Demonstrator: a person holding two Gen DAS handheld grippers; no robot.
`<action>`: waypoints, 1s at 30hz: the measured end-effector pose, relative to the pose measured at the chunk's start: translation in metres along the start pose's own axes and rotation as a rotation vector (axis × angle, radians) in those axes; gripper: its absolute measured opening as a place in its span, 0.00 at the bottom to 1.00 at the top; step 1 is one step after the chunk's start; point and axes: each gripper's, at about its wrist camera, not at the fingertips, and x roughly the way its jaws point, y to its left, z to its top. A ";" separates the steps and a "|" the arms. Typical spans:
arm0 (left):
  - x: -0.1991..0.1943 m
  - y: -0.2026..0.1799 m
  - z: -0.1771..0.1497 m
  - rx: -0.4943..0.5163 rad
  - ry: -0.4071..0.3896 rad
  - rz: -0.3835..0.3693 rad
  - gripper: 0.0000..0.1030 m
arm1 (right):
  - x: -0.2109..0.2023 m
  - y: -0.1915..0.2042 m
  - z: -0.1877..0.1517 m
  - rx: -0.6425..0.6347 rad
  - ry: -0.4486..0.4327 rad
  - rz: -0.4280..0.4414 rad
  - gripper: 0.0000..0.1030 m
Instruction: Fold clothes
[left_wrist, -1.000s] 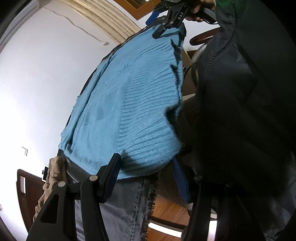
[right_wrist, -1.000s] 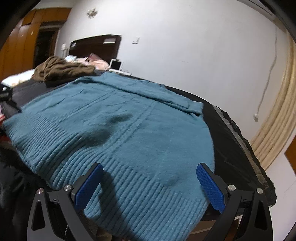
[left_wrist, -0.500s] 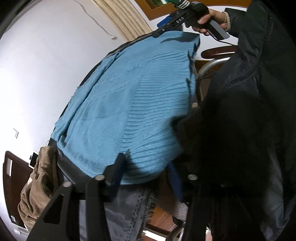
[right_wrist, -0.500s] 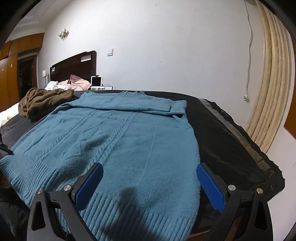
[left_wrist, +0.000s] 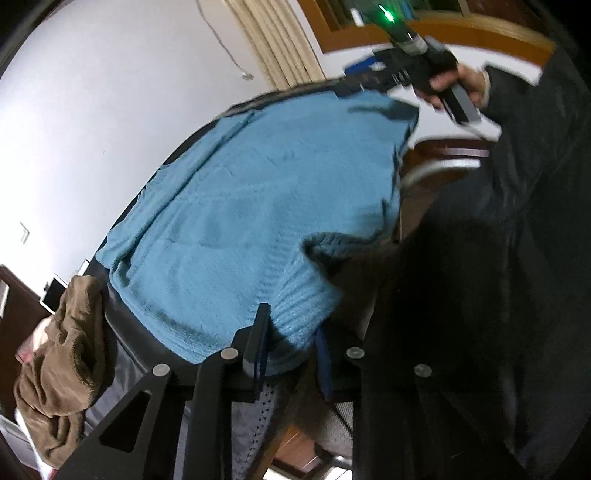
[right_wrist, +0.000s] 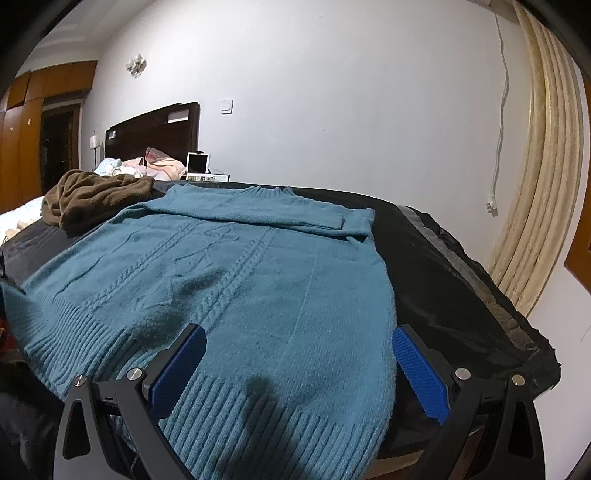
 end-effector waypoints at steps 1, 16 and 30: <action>-0.001 0.002 0.002 -0.015 -0.006 -0.003 0.21 | 0.000 0.000 -0.001 -0.003 0.000 0.000 0.99; -0.020 0.062 0.064 -0.278 -0.182 0.053 0.15 | -0.024 -0.019 -0.009 0.020 -0.049 0.074 0.99; -0.020 0.129 0.098 -0.416 -0.260 0.127 0.15 | -0.024 0.038 -0.038 -0.266 0.045 0.269 0.99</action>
